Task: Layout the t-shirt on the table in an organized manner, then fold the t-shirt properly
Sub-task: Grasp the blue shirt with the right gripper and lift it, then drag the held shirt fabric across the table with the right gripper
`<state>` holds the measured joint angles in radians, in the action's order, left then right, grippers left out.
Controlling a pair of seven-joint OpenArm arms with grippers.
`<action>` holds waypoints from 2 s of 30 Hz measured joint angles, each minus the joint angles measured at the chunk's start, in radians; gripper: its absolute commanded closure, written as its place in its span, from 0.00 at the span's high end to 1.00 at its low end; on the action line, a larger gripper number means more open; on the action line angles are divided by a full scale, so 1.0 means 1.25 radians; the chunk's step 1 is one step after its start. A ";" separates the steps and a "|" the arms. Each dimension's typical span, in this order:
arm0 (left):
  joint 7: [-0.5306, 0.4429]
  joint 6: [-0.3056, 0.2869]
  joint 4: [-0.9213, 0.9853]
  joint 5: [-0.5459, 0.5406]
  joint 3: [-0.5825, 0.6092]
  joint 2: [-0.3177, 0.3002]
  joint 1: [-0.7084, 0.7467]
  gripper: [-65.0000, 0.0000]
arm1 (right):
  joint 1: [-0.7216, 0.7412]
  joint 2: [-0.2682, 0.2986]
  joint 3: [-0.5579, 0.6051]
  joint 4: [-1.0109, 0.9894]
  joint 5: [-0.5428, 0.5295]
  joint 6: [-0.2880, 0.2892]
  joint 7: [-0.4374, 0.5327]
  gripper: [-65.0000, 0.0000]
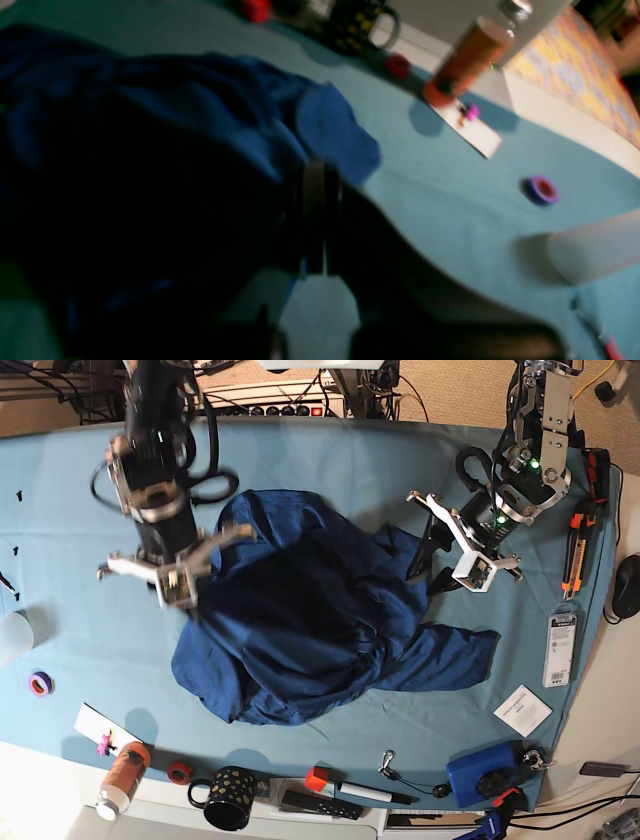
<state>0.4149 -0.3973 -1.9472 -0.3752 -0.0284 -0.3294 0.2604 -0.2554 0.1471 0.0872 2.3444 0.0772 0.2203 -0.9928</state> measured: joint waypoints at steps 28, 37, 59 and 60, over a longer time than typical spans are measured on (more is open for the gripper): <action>0.016 -0.003 0.000 -0.018 0.000 0.000 -0.001 0.33 | -0.238 0.039 -0.007 -0.005 -0.129 0.172 -0.122 0.00; 0.019 -0.002 0.000 -0.019 0.000 0.000 -0.001 0.33 | -0.061 0.014 -0.011 -0.005 -0.061 0.060 0.133 0.45; 0.042 -0.002 0.001 -0.020 0.000 0.002 0.003 0.33 | 0.572 -0.070 -0.080 -0.829 -0.045 -0.057 0.176 0.45; 0.042 -0.002 0.001 -0.020 0.000 0.002 0.003 0.33 | 0.597 -0.071 -0.080 -0.864 -0.060 -0.050 0.174 0.45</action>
<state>0.4675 -0.4004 -1.9461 -0.4007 -0.0280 -0.3271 0.2642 0.4908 0.0586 -0.0132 1.2640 0.0017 0.1577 -0.7757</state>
